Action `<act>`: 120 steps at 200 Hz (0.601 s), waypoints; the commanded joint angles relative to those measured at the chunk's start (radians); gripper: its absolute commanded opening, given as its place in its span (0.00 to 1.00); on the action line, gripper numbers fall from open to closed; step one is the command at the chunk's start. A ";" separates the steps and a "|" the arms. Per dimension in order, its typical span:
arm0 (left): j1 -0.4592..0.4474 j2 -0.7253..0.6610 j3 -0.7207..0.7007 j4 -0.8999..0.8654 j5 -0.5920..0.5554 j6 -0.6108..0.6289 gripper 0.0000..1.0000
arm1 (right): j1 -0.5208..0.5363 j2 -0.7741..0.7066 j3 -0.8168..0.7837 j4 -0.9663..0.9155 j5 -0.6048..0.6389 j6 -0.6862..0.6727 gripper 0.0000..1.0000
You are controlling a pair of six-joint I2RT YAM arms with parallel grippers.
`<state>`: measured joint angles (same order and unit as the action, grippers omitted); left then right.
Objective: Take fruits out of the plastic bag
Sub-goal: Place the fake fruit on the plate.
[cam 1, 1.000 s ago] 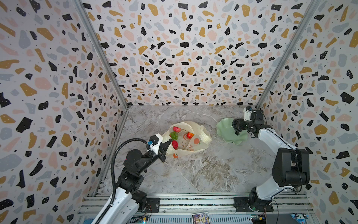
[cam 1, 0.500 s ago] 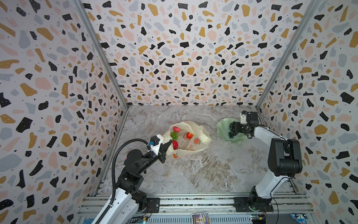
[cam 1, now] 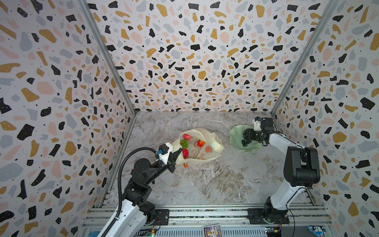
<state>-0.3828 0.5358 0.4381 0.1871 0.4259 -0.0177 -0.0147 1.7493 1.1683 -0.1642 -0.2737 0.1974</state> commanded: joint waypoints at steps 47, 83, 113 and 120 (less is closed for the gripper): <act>-0.003 -0.017 0.022 0.032 0.007 0.013 0.00 | 0.005 -0.082 0.056 -0.051 -0.025 0.002 0.74; -0.003 -0.019 0.022 0.027 0.005 0.017 0.00 | 0.004 -0.069 0.066 -0.038 -0.123 0.005 0.74; -0.002 -0.018 0.027 0.015 0.001 0.024 0.00 | -0.003 -0.041 0.066 -0.025 -0.145 0.017 0.72; -0.002 -0.018 0.026 0.014 0.001 0.024 0.00 | -0.004 -0.036 0.064 -0.018 -0.155 0.023 0.72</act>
<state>-0.3828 0.5236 0.4385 0.1848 0.4263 -0.0101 -0.0151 1.7054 1.1999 -0.1829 -0.3763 0.2031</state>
